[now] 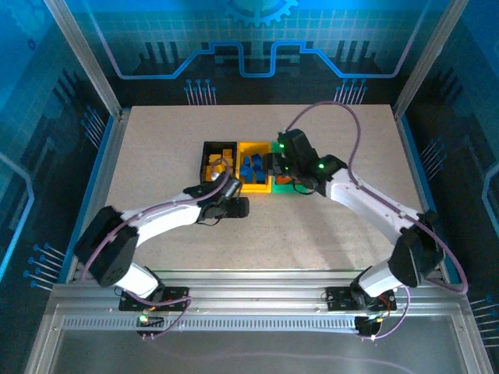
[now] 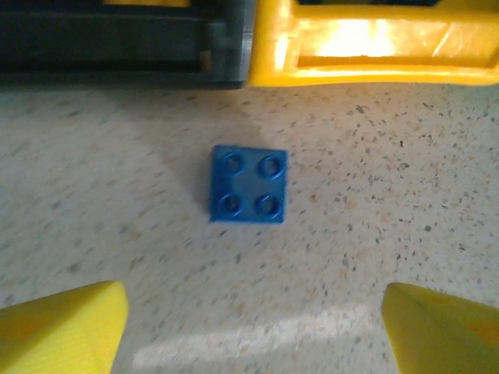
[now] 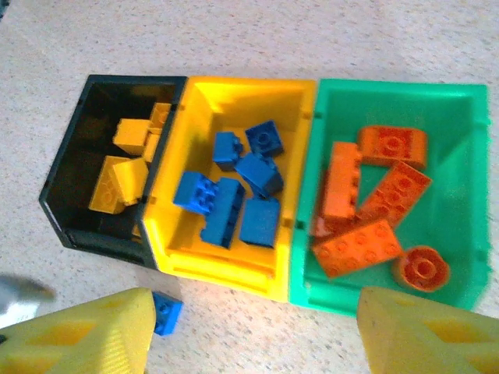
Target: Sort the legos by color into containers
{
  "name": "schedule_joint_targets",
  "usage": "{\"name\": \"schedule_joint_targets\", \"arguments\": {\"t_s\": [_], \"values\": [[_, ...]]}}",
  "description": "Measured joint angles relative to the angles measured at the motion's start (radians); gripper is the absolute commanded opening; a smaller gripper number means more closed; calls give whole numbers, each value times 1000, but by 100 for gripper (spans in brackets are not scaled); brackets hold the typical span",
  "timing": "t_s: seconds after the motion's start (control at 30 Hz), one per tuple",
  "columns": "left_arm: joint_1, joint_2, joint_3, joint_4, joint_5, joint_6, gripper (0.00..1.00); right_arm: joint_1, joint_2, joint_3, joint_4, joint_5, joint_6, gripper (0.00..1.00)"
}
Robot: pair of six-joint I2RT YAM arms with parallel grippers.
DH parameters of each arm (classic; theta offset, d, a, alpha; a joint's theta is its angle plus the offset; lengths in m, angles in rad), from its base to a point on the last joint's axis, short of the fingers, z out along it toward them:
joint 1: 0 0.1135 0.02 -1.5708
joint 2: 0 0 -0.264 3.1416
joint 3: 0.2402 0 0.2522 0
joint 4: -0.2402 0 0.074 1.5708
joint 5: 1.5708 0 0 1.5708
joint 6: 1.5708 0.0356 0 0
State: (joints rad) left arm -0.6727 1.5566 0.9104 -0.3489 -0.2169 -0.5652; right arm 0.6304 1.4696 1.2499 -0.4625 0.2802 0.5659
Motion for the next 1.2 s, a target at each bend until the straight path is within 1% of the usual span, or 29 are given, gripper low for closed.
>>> {"name": "schedule_joint_targets", "arguments": {"t_s": [0.13,0.2,0.27,0.33,0.4,0.53,0.63,0.73,0.87,0.97,1.1,1.2], "values": [[-24,124,67,28,-55,43,71,-37,-89,-112,8,0,19,71],[-25,157,77,41,-87,53,67,-45,-120,-147,6,0,25,71],[-25,184,88,42,-119,63,66,-48,-146,-167,8,0,29,71],[-25,209,91,45,-145,68,62,-50,-168,-180,9,0,30,71],[-25,227,92,47,-156,66,57,-51,-183,-187,10,-1,30,71],[-26,252,96,61,-165,67,50,-62,-197,-190,14,-1,33,71],[-29,258,96,79,-165,69,43,-64,-198,-190,16,-2,33,71],[-31,262,96,98,-169,72,34,-65,-199,-196,19,-3,33,71],[-34,252,78,124,-169,79,29,-72,-202,-206,18,-4,36,71],[-51,195,27,127,-153,77,28,-82,-208,-208,20,-4,36,71],[-82,59,13,98,-103,66,31,-101,-229,-235,25,-6,40,71],[-85,0,75,81,-93,66,33,-116,-236,-258,29,-11,45,71]]}}
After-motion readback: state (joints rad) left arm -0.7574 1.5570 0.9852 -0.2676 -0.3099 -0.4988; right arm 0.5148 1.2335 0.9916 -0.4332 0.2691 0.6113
